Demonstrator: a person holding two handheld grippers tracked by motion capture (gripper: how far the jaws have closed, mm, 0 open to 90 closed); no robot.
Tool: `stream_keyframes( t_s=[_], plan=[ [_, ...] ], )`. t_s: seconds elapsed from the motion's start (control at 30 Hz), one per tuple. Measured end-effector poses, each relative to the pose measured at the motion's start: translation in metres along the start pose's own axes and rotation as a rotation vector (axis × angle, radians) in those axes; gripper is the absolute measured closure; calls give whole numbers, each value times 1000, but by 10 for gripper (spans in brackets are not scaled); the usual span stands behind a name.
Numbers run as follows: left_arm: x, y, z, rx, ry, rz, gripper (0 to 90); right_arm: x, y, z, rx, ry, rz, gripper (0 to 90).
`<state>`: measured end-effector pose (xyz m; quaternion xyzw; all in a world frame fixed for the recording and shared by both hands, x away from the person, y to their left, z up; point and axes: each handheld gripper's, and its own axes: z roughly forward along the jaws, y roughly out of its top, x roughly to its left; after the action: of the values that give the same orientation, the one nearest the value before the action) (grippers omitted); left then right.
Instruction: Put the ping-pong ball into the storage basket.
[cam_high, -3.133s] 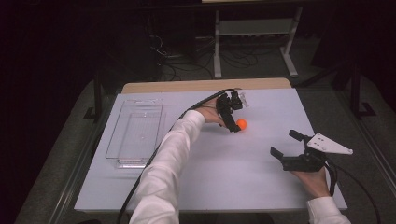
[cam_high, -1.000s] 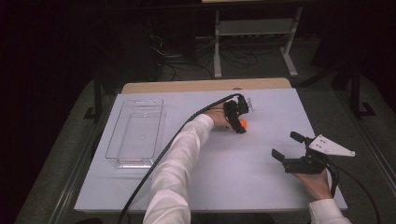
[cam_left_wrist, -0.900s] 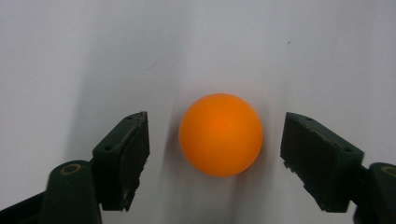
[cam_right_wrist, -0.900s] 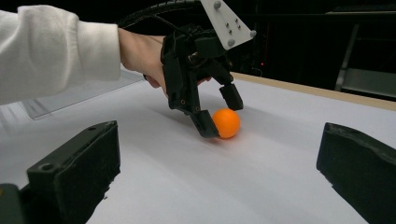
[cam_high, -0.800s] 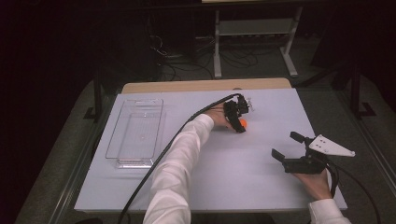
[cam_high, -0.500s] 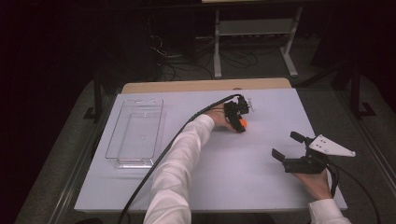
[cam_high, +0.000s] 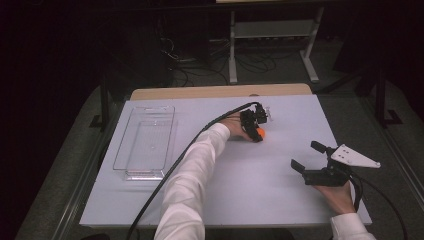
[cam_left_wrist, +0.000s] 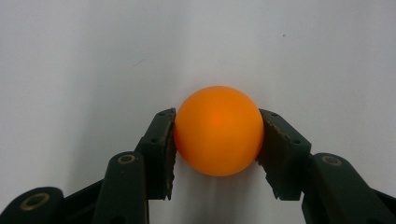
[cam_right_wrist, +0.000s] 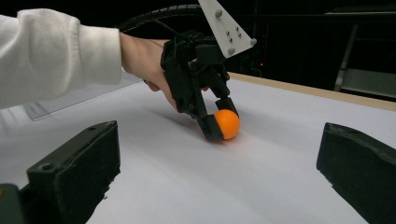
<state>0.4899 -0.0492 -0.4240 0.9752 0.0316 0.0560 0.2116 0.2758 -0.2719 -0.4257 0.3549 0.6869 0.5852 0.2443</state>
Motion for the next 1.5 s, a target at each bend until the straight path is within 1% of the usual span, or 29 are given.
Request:
stream_keyframes(
  t_s=[0.1, 0.17, 0.27, 0.33, 0.4, 0.43, 0.47, 0.6, 0.63, 0.67, 0.77, 0.87, 0.97, 1.07, 1.2, 1.33, 1.43, 1.5],
  plan=[
    [0, 1, -4, 10, 1, -1, 507, 0, 0, 0, 2, -1, 0, 0],
    [0, 0, -7, 5, 1, -6, 507, 0, 0, 0, 3, -1, 0, 0],
    [0, 0, -13, 5, 3, 3, 507, 0, 0, 0, 2, -1, 0, 0],
    [0, 0, -17, -4, 6, -5, 507, 0, 0, 0, 2, -1, 0, 0],
    [1, 0, -22, -6, 12, 4, 507, 0, 0, 0, 1, -1, 0, 0],
    [0, 0, -24, -5, 11, 4, 507, 0, 0, 0, 1, -1, 0, 0],
    [0, 0, -25, -9, 10, 12, 507, 0, 0, 0, 2, 0, 0, 0],
    [-3, 1, -30, 4, 13, 25, 507, 1, 0, 1, 6, 1, -2, 0],
    [-4, 1, -31, 4, 13, 23, 507, 1, 0, 2, 7, 1, -4, 0],
    [-4, 1, -33, 6, 15, 30, 507, 1, 0, 2, 8, 2, -5, 0],
    [-6, 2, -38, -6, 16, 21, 507, 1, -1, 2, 9, 4, -4, 0],
    [-9, 4, -42, -15, 16, 28, 507, 1, 0, 2, 8, 2, -8, 0],
    [-13, 5, -46, -9, 15, 36, 507, 0, 0, 1, 1, -1, 2, 0],
    [-16, 6, -51, -18, 19, 45, 507, 0, 0, 2, 3, 1, 3, 0],
    [-17, 6, -57, -21, 19, 45, 507, 0, 0, 4, 9, 3, -3, 0],
    [-20, 6, -64, -34, 21, 38, 507, -1, -1, 5, 16, 9, -3, 0],
    [-22, 6, -68, -33, 25, 42, 507, -1, -1, 5, 15, 8, 1, 0],
    [-25, 6, -75, -29, 33, 52, 507, -1, -1, 5, 16, 6, 3, 0]
  ],
)
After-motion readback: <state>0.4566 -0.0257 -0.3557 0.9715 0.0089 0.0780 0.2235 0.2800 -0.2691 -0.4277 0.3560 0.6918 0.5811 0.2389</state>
